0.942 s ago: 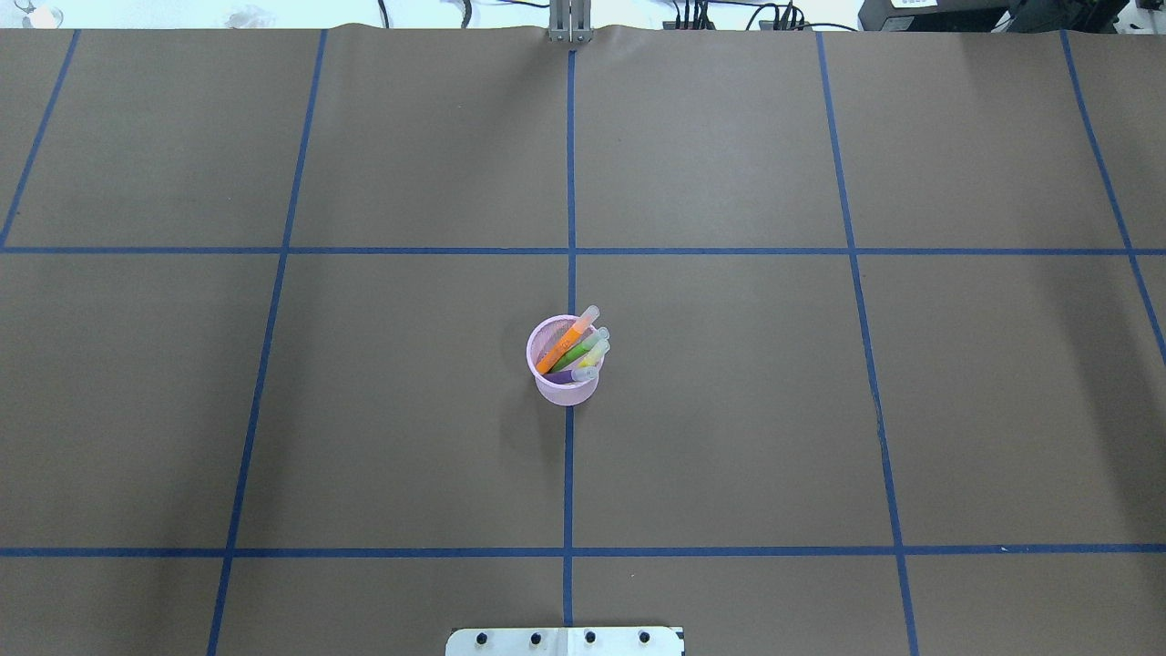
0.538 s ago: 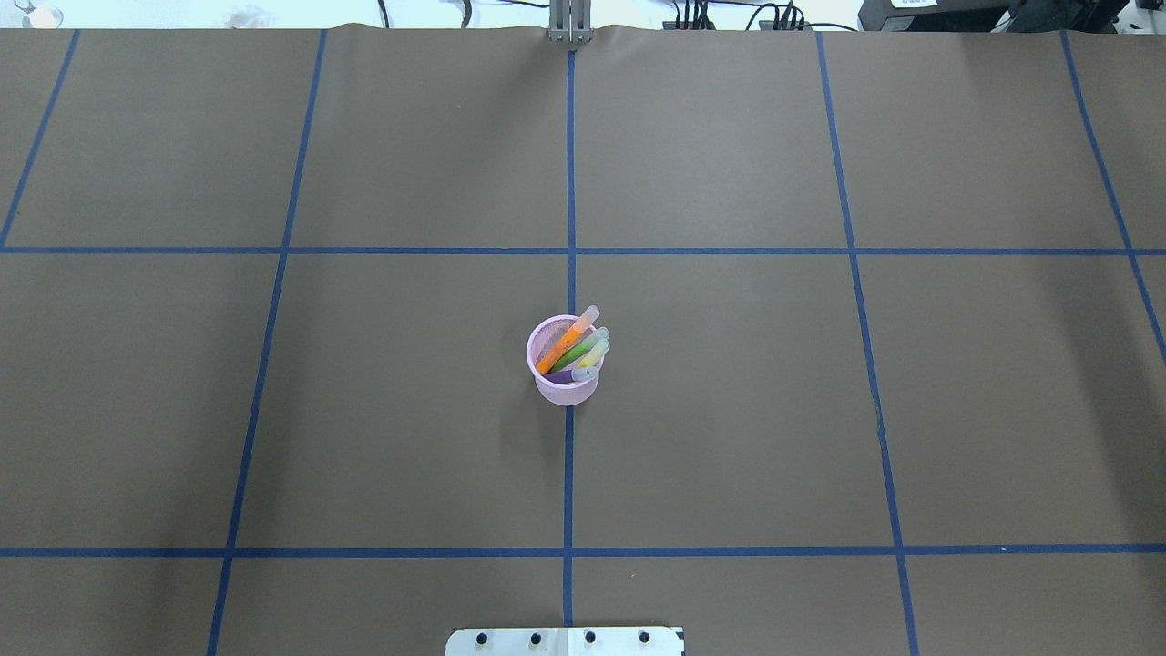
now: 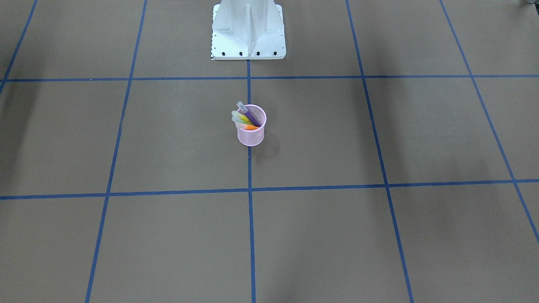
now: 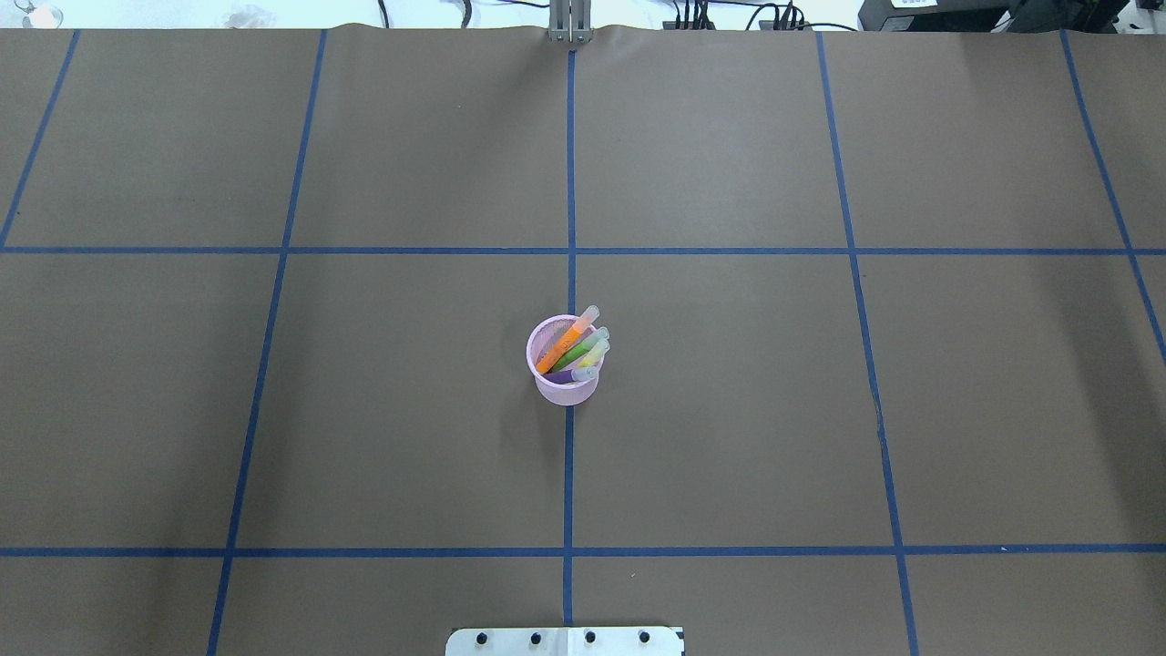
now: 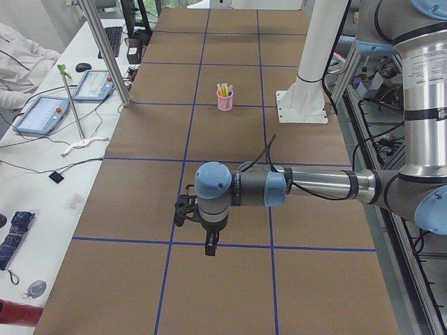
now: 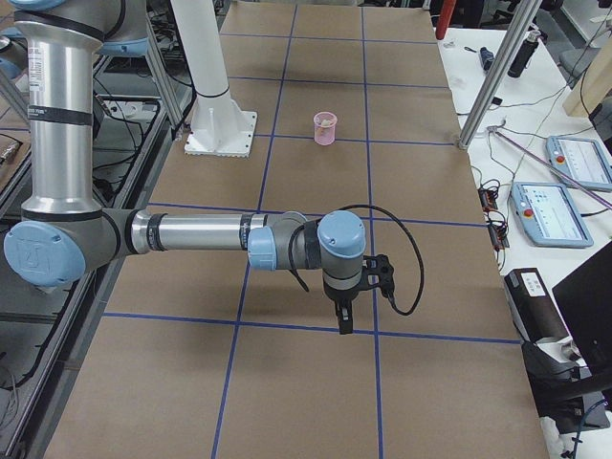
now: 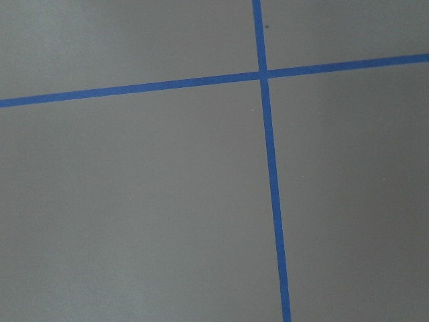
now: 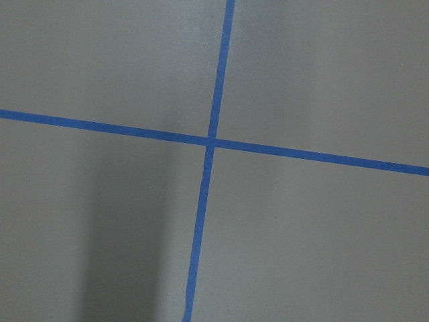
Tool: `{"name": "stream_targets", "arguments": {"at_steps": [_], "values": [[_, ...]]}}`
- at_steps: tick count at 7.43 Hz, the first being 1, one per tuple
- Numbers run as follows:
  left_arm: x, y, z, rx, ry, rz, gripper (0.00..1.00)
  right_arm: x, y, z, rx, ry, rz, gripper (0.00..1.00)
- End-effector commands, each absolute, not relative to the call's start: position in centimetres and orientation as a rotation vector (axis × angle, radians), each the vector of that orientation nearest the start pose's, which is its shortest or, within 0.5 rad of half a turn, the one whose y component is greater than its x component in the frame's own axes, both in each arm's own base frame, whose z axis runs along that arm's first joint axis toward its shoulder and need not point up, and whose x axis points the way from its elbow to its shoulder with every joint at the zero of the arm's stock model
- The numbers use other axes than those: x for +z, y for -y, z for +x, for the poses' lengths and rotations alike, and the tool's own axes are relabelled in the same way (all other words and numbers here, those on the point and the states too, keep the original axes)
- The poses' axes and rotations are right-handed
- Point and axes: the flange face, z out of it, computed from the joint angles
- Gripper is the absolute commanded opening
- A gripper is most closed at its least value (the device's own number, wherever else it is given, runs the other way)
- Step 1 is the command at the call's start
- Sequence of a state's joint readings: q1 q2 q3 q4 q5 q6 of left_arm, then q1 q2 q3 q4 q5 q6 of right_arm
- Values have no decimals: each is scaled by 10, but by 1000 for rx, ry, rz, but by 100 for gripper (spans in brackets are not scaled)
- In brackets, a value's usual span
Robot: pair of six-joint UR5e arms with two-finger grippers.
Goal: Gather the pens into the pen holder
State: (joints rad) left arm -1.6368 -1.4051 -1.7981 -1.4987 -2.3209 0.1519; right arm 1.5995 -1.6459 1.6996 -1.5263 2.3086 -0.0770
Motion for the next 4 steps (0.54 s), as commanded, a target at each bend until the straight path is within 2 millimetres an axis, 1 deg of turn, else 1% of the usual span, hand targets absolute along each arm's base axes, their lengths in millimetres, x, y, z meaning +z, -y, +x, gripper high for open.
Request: {"name": "stream_targets", "arguments": {"at_steps": [1, 4], "values": [[632, 415, -93, 76, -747, 71, 100, 629, 464, 79, -84, 731, 133, 100], [632, 415, -93, 76, -747, 71, 100, 636, 458, 79, -77, 736, 116, 100]]}}
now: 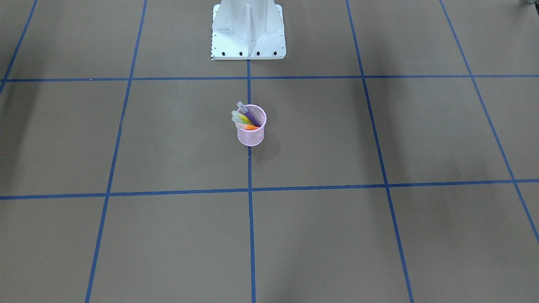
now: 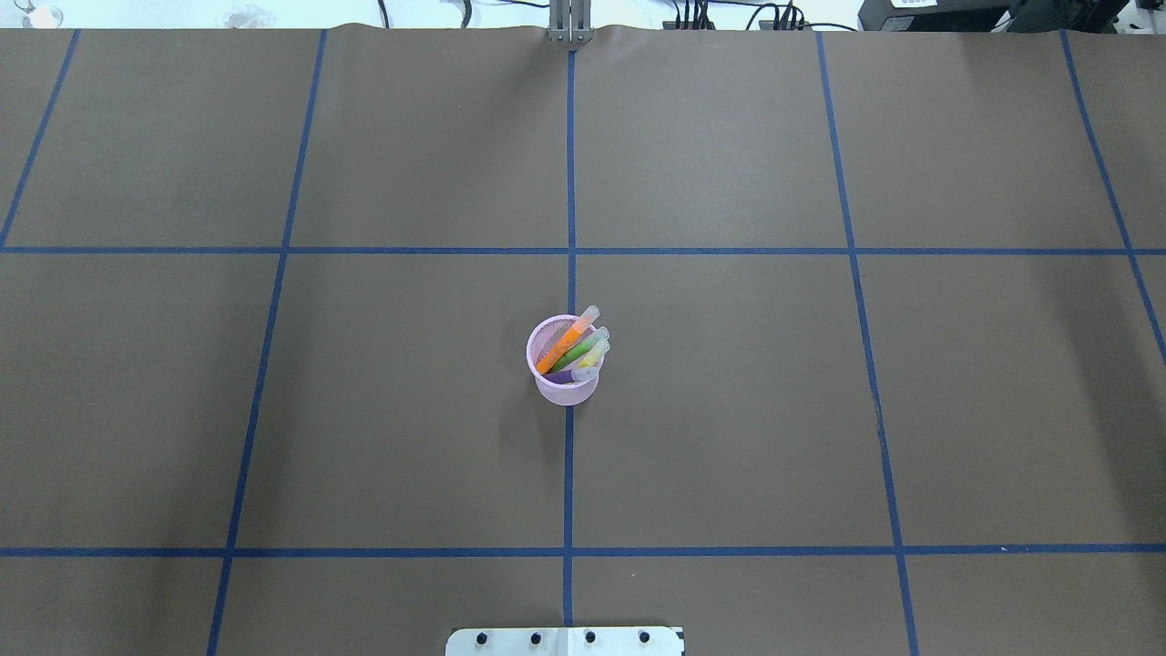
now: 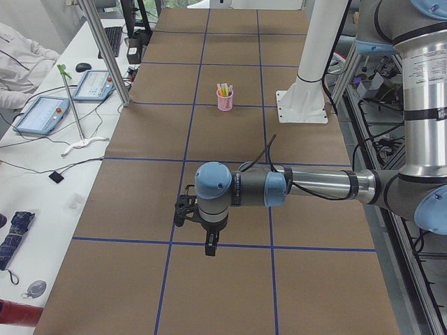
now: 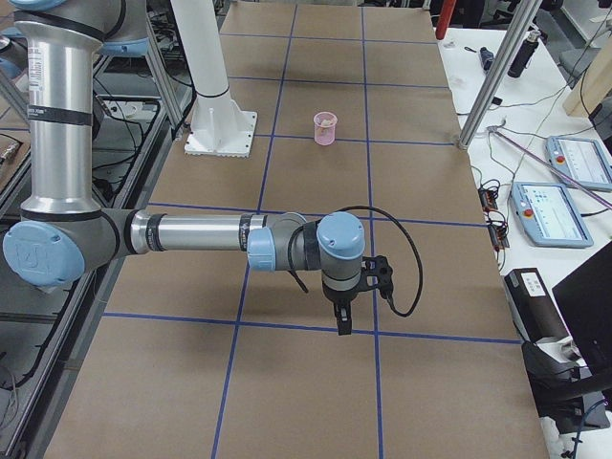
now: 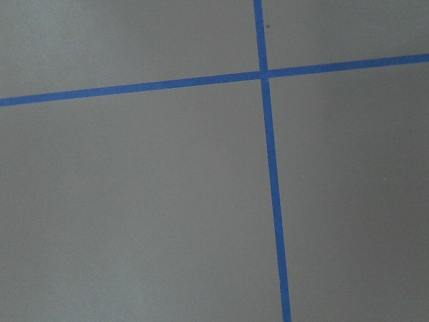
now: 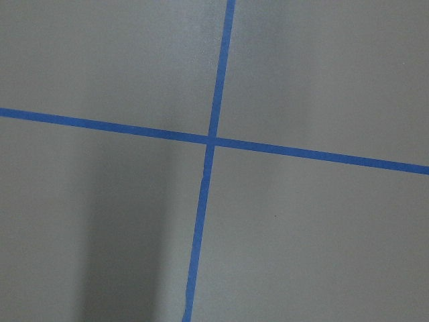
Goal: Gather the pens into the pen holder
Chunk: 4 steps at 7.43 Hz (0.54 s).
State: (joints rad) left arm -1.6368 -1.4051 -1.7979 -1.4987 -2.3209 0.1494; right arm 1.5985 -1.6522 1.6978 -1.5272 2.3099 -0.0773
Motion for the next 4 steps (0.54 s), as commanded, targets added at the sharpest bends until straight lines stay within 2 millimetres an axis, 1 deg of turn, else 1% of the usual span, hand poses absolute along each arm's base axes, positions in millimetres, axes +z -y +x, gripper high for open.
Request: {"name": "stream_targets", "arguments": {"at_steps": [1, 3, 4], "values": [[633, 415, -92, 78, -747, 68, 100, 636, 457, 79, -77, 736, 116, 100], [636, 414, -92, 76, -748, 62, 100, 638, 455, 79, -77, 736, 114, 100], [640, 409, -92, 72, -749, 53, 100, 637, 455, 79, -76, 736, 115, 100]]}}
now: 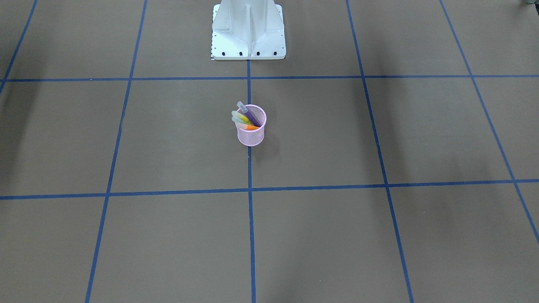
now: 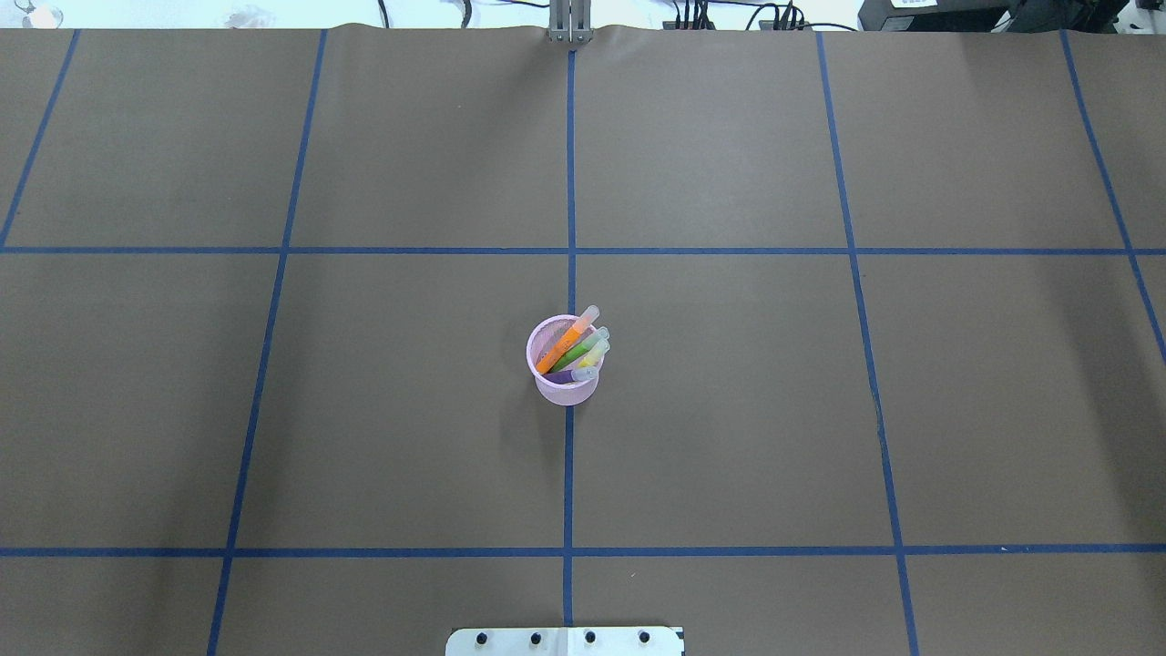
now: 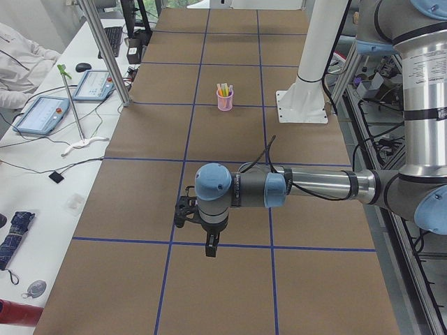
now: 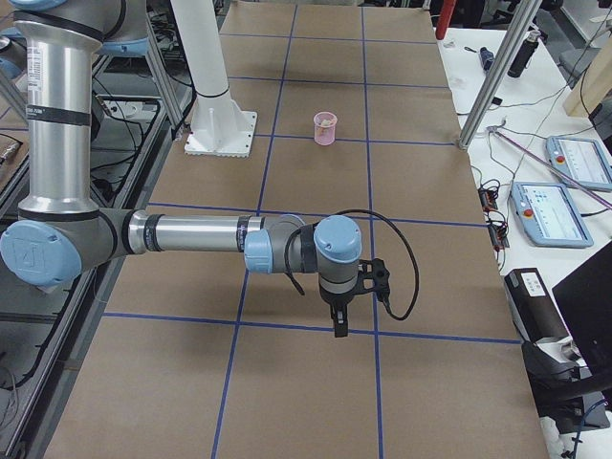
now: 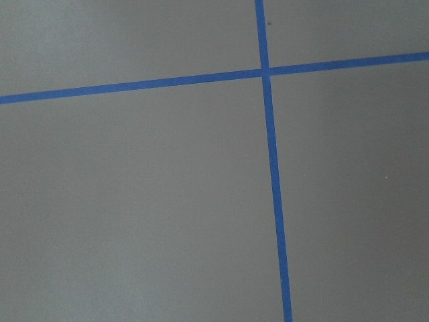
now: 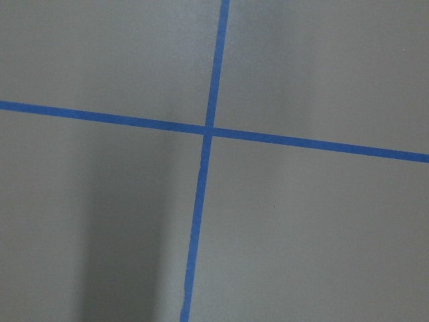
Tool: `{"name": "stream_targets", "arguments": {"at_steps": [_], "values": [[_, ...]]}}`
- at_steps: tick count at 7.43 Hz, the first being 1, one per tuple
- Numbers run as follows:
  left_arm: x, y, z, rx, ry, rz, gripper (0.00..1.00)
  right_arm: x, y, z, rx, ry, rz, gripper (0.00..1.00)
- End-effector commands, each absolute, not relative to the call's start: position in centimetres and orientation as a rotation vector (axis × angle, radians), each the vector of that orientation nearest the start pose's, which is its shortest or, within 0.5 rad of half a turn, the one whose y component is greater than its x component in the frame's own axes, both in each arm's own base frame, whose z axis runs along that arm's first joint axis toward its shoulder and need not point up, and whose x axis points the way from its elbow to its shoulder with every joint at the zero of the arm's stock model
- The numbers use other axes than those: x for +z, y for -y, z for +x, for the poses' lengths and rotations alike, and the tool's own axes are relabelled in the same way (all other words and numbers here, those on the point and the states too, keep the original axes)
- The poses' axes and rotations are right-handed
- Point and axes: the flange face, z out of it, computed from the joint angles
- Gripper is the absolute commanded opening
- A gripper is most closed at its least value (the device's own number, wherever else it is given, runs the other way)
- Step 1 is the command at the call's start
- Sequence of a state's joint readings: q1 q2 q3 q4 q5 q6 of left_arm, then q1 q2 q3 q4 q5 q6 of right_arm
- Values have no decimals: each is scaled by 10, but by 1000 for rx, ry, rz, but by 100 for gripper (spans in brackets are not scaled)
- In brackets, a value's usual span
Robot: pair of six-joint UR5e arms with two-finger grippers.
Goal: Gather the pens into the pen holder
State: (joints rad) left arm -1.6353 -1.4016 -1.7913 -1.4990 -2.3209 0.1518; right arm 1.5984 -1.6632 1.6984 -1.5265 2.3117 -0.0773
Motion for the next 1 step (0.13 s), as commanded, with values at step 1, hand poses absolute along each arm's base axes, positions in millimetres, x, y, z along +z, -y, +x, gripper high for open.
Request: {"name": "stream_targets", "arguments": {"at_steps": [1], "values": [[641, 408, -92, 71, -749, 50, 100, 638, 455, 79, -77, 734, 112, 100]]}}
